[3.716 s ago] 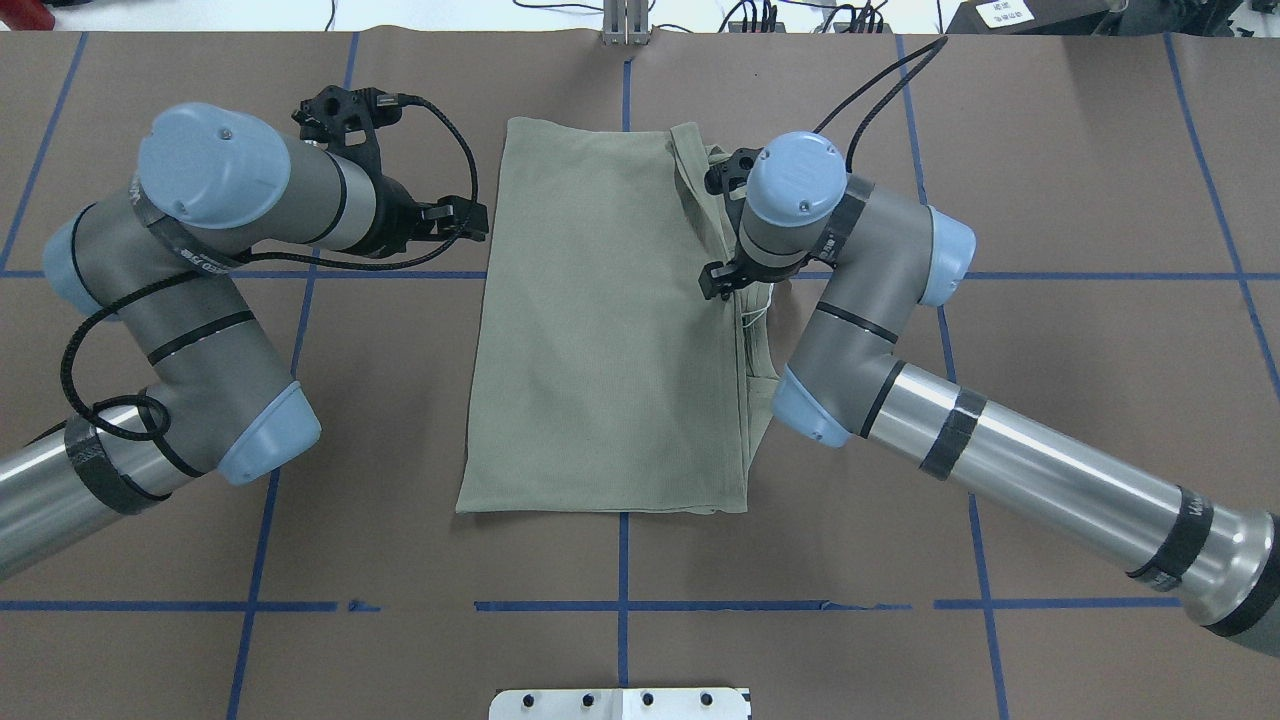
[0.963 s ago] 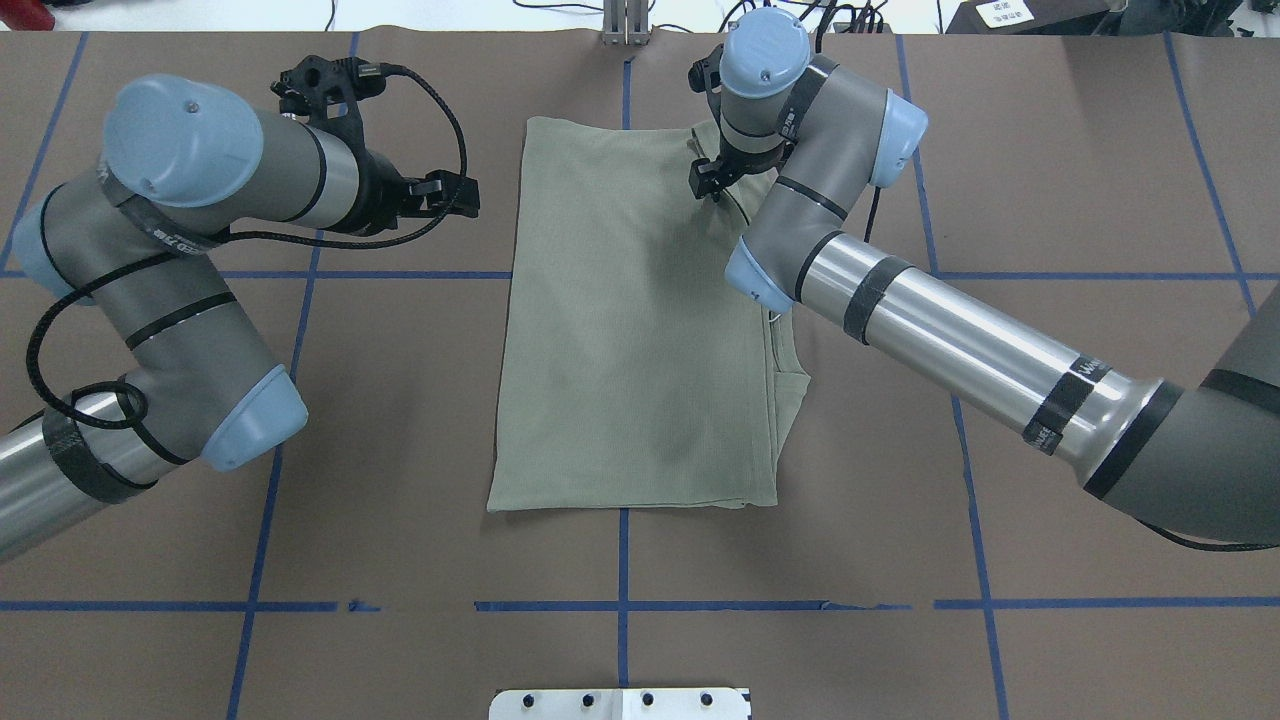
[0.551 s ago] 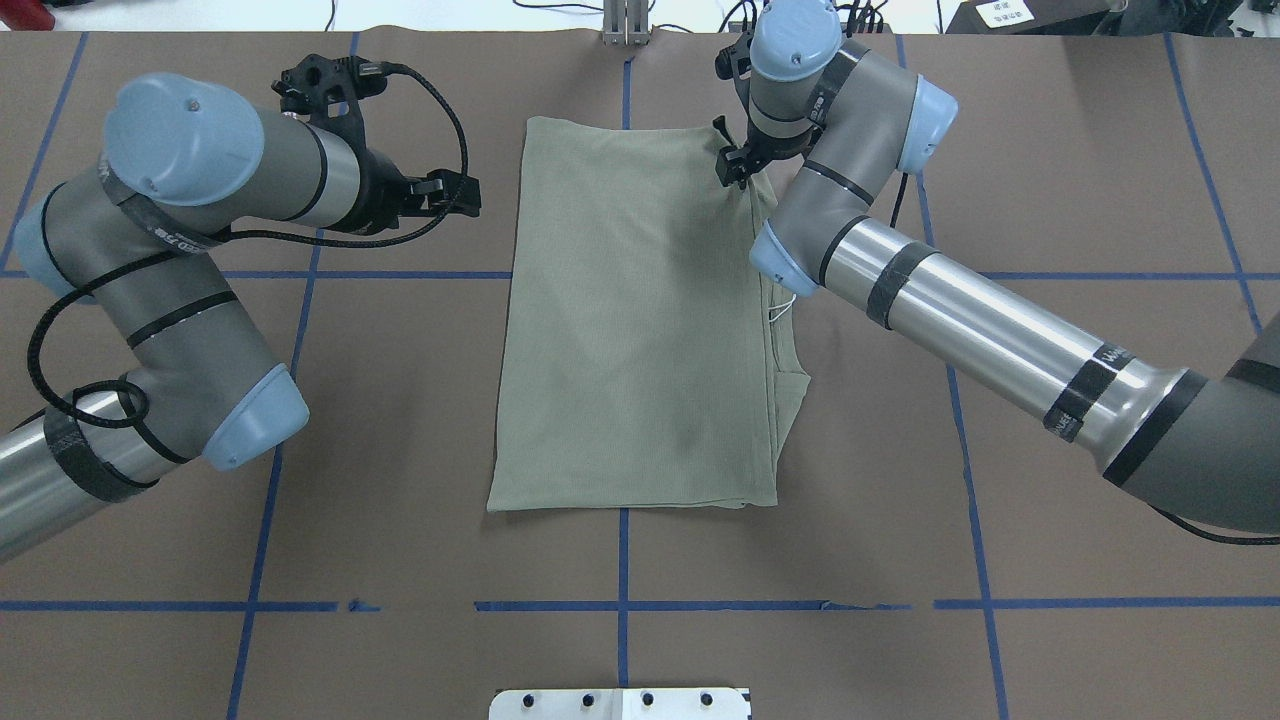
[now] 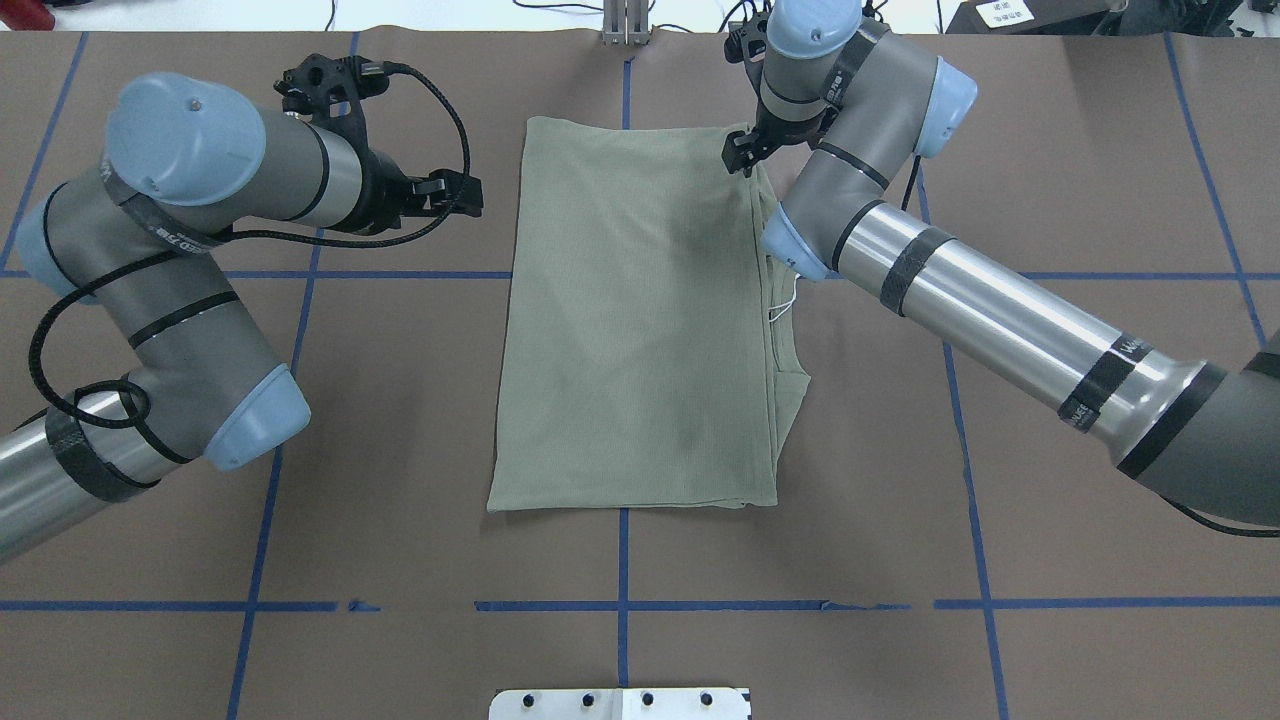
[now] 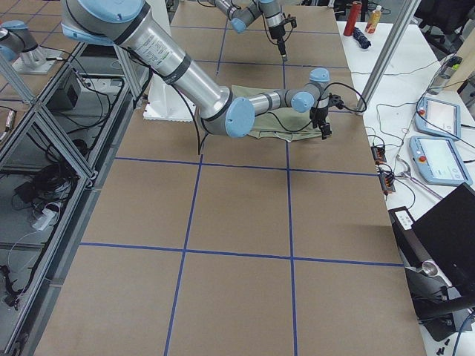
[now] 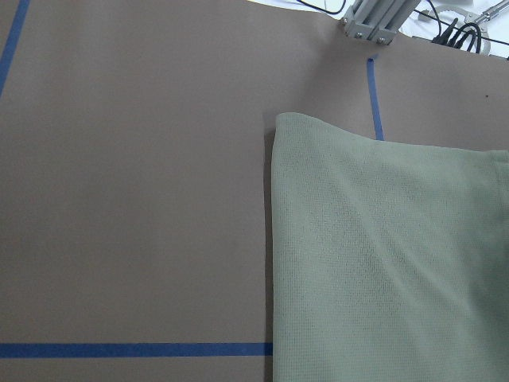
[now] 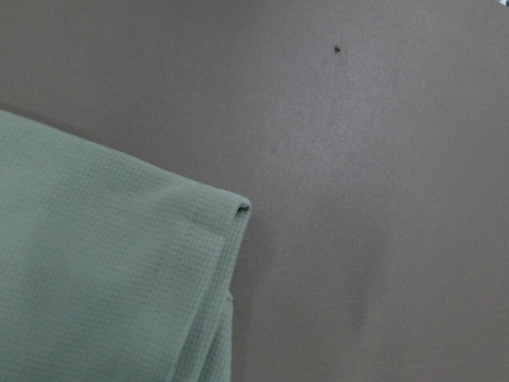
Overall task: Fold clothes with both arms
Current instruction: 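Move the left gripper to the near edge while the right gripper lowers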
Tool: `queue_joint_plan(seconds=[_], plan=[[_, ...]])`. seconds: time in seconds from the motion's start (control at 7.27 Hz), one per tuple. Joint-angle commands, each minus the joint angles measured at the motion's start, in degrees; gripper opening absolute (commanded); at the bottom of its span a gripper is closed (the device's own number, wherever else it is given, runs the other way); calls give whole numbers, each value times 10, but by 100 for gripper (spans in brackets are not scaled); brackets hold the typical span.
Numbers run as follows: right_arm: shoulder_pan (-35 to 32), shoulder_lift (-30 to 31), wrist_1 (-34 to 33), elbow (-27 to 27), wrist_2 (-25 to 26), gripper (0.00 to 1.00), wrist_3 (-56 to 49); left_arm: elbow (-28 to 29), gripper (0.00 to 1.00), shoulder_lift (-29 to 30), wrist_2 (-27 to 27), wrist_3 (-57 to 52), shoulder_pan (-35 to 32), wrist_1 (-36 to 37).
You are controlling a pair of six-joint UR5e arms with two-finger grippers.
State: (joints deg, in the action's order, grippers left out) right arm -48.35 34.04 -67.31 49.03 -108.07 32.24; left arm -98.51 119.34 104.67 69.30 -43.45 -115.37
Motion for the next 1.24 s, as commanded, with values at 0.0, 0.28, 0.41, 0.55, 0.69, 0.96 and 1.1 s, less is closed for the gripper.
queue_joint_plan(seconds=[0.0, 0.28, 0.41, 0.55, 0.69, 0.96, 1.1], plan=[[2, 32, -76, 113, -18, 100, 24, -5, 100, -6, 37, 35, 6, -2], [27, 115, -101, 254, -46, 100, 69, -21, 100, -7, 89, 140, 28, 0], [45, 150, -102, 314, -50, 100, 111, -40, 100, -21, 84, 172, 68, 0], [60, 184, -131, 380, -50, 100, 138, -69, 100, -37, 61, 214, 102, 0], [75, 198, -195, 442, -52, 100, 183, -86, 100, -48, 13, 251, 149, 5], [95, 207, -230, 490, -50, 100, 252, -83, 100, -57, -36, 254, 195, 13], [112, 207, -231, 508, -47, 100, 285, -82, 100, -67, -62, 254, 207, 17]])
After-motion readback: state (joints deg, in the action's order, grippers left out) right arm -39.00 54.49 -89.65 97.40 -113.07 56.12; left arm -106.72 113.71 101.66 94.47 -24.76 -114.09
